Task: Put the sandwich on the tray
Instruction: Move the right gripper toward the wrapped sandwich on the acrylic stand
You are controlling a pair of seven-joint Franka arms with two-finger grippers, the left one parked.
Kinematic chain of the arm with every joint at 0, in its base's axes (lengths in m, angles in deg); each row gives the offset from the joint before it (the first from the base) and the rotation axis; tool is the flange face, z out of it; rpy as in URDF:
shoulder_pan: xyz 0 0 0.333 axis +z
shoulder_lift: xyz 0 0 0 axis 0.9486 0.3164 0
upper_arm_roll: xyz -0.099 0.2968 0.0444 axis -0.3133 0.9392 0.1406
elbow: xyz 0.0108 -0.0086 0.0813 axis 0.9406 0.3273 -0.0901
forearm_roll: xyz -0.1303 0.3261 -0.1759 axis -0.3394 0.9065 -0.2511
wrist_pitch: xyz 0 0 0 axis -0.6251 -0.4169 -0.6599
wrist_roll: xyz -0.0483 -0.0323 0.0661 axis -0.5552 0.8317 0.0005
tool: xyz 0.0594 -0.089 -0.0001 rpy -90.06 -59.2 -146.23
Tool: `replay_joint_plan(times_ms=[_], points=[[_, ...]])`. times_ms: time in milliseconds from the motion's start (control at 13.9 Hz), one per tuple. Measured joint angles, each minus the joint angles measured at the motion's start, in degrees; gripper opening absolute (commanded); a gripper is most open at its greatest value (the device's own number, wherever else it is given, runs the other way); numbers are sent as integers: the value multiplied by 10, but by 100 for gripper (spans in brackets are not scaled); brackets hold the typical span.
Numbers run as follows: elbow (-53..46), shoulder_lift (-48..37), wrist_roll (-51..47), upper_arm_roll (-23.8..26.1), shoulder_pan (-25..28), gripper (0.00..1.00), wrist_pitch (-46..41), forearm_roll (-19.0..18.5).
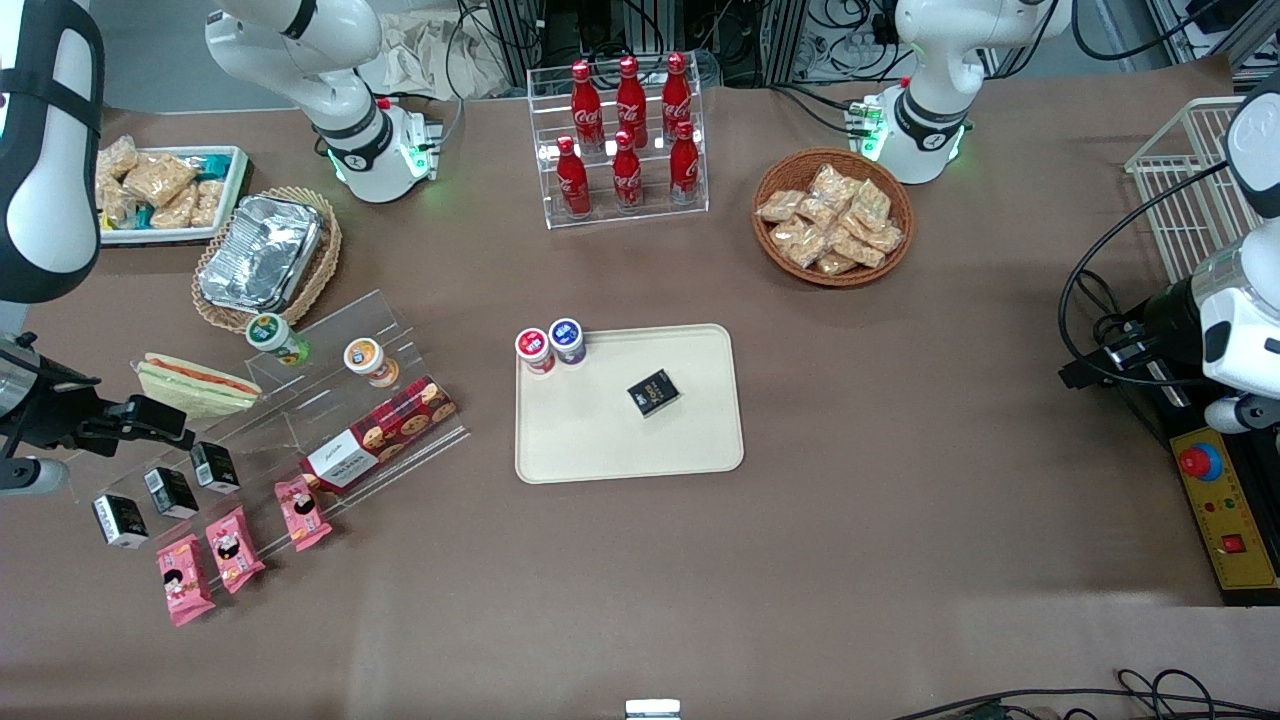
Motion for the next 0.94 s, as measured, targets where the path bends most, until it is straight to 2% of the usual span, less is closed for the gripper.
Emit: replay_joint_plan(times_ms=[791,935], points=[[0,0,3,6,2,100,1,-1],[0,-1,5,5,1,100,-4,-13]])
